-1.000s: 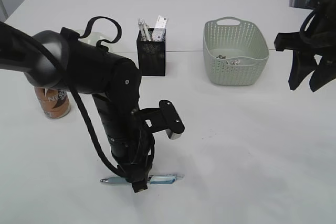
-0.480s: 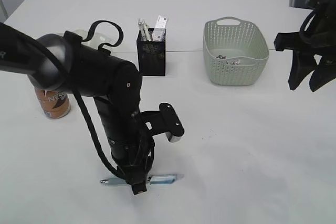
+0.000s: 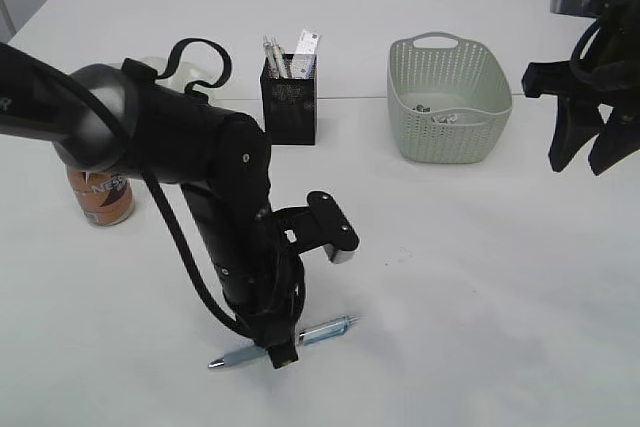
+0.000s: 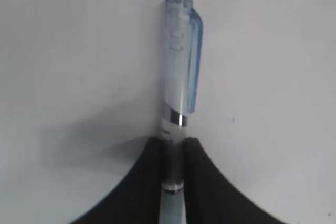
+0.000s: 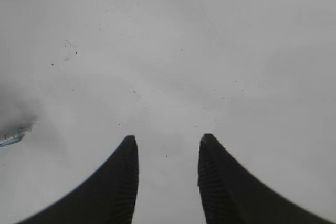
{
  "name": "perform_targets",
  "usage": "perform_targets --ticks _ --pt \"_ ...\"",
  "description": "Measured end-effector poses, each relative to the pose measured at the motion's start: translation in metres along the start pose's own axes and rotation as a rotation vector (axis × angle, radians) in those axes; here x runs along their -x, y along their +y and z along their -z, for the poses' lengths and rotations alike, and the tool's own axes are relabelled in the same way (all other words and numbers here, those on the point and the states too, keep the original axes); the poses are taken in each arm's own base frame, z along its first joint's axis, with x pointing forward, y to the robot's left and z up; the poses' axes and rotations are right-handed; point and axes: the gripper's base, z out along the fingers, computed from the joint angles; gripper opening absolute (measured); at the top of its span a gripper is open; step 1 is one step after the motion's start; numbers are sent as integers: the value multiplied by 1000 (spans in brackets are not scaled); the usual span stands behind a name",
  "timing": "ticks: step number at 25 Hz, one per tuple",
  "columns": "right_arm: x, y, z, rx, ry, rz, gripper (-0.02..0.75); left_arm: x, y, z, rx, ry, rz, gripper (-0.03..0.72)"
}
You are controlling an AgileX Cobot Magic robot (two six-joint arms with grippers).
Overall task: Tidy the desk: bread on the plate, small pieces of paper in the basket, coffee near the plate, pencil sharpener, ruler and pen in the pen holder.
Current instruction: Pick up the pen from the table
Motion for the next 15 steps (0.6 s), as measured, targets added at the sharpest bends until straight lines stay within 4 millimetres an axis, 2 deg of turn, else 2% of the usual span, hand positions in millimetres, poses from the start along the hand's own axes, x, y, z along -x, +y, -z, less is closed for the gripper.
perform_targets --ticks 6,11,15 --pt "0 0 0 0 0 0 283 11 -1 3 -27 -82 106 56" --pt "0 0 0 0 2 0 283 27 4 21 -29 -130 209 56" --pt "0 0 0 0 2 0 283 31 17 37 -56 -127 391 56"
